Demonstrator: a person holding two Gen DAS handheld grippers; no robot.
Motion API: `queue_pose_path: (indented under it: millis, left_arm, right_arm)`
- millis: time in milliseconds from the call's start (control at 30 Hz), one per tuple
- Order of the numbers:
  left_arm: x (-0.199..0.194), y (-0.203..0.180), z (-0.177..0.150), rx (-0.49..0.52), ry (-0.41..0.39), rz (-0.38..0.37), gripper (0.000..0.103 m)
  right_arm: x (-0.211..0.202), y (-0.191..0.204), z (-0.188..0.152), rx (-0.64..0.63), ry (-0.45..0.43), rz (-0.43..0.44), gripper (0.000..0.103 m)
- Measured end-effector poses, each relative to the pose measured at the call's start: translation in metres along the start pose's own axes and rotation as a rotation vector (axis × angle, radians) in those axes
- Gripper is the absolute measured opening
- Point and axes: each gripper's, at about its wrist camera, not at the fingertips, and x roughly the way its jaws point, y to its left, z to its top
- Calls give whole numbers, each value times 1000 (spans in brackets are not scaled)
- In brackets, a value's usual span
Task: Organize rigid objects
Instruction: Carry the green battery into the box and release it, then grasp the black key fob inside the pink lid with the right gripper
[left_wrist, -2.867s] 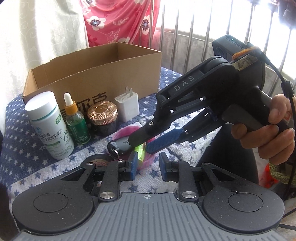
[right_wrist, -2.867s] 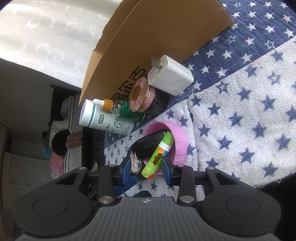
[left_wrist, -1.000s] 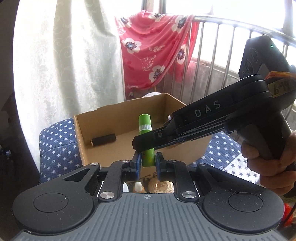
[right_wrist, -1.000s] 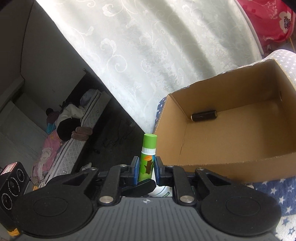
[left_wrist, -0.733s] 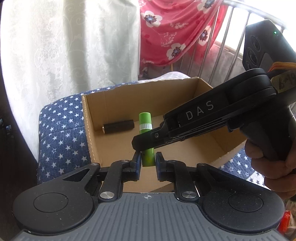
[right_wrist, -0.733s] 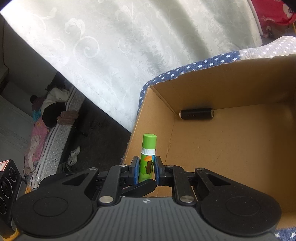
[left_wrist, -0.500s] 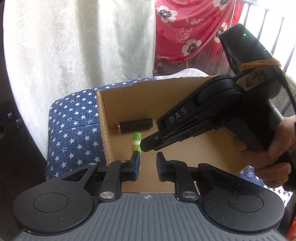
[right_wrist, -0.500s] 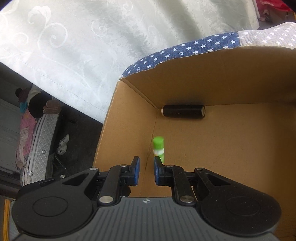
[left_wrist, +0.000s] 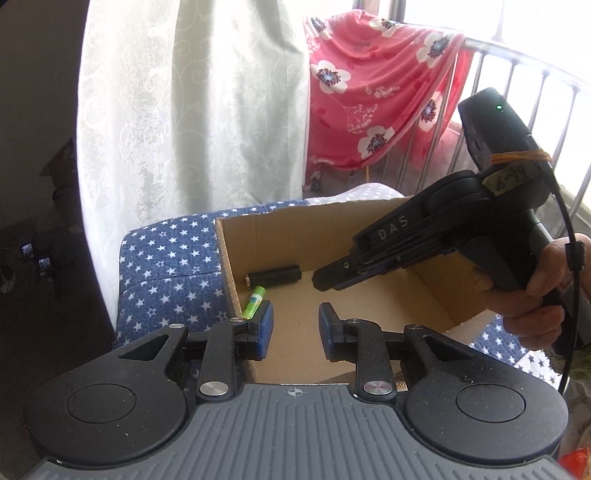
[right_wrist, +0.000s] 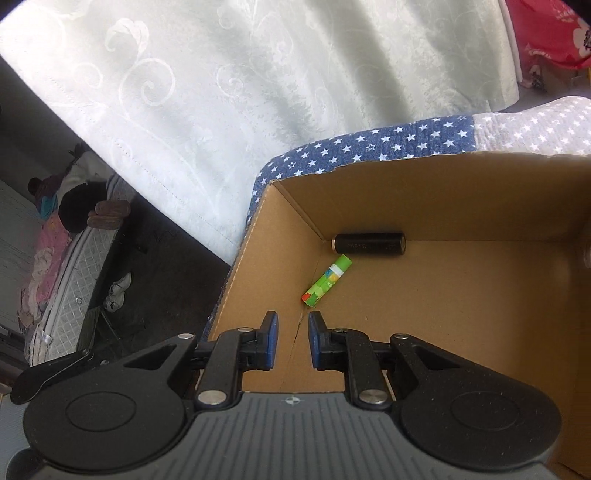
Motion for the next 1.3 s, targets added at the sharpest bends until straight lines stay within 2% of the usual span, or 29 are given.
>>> queue_pose_path:
  millis: [200, 300, 467, 633, 733, 800, 867, 1100, 1300]
  left_arm:
    - [-33, -23, -34, 55, -27, -91, 30]
    - [-38, -38, -56, 100, -13, -129, 30]
    - [-30, -59, -95, 168, 20, -174, 30]
    - [-8, -86, -129, 280, 78, -143, 30]
    - [4, -94, -139, 314, 98, -115, 30]
    - [11, -94, -142, 321, 115, -114, 30]
    - [17, -93, -144, 318, 132, -125, 30]
    - [30, -93, -145, 288, 169, -161, 31]
    - [15, -93, -148, 284, 157, -226, 31]
  right_arm:
    - [-85, 5, -62, -8, -125, 46, 20]
    - [-104, 1, -104, 11, -149, 67, 20]
    - [-86, -22, -159, 152, -82, 132, 20]
    - [-43, -52, -194, 364, 35, 193, 21]
    - [-32, -58, -205, 429, 63, 192, 25]
    - [-25, -59, -207, 451, 73, 189, 32]
    - [-21, -61, -207, 457, 75, 175, 48]
    - [-8, -64, -204, 480, 106, 167, 51]
    - [-8, -69, -203, 491, 102, 149, 54]
